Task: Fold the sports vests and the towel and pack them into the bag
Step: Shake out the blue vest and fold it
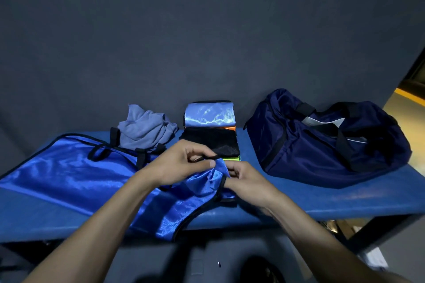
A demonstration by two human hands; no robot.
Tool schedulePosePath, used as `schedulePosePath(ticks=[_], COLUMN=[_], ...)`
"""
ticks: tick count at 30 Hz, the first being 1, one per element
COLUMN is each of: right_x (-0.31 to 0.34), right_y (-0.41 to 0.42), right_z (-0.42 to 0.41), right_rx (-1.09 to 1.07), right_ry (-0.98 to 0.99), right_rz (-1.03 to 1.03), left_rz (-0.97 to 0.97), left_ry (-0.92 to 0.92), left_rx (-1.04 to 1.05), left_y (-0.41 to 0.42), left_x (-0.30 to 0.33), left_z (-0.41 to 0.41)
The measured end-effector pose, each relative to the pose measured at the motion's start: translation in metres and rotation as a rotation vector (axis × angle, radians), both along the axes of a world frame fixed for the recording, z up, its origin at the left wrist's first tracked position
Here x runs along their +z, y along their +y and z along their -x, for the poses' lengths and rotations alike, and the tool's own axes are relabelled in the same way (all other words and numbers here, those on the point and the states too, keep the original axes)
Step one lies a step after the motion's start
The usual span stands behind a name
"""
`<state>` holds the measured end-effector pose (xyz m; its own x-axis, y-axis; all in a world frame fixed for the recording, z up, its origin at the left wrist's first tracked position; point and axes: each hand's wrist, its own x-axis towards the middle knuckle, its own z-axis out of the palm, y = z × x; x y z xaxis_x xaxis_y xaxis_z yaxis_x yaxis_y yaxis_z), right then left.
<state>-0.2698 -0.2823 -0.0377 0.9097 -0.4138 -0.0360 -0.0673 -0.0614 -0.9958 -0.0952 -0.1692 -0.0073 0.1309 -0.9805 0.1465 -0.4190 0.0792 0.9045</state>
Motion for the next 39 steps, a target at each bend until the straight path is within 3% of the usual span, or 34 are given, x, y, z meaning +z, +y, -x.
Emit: schedulePosePath(ticks=[4,8,13,18,22,28,33,36,39], right_x=[0.0,0.004,0.008,0.001,0.001,-0.004,-0.003,-0.006,-0.007], right_y=[-0.004,-0.008,-0.008,0.001,0.0,0.002,0.005,0.004,0.003], right_z=[-0.002,0.003,0.0,-0.003,-0.005,-0.007,-0.002,0.0,0.004], right_rx=[-0.081,0.052,-0.054,-0.214,-0.365,-0.351,-0.394,-0.38,-0.343], right_ry=[-0.035,0.094,0.135,-0.062,-0.117,-0.149,-0.104,-0.103,-0.054], right_rz=[0.007,-0.035,-0.277,-0.079,-0.039,0.037,-0.091,-0.3,-0.262], left_rz=[-0.043,-0.05,-0.013,0.099,0.152,0.219,0.255,0.264,0.236], left_ry=[-0.077,-0.14,-0.142,-0.254,-0.198,-0.358,-0.411,-0.393,-0.365], left_rx=[0.016,0.011,0.006,0.044,0.037,0.0,0.039,0.065,0.052], left_y=[0.001,-0.001,-0.003,-0.004,-0.006,-0.025,-0.042,-0.051,-0.057], left_x=[0.0,-0.002,-0.005,-0.004,0.006,0.015,0.009,0.005,-0.005], left_z=[-0.004,-0.005,-0.004,0.002,0.006,0.025,0.025,0.023,0.021])
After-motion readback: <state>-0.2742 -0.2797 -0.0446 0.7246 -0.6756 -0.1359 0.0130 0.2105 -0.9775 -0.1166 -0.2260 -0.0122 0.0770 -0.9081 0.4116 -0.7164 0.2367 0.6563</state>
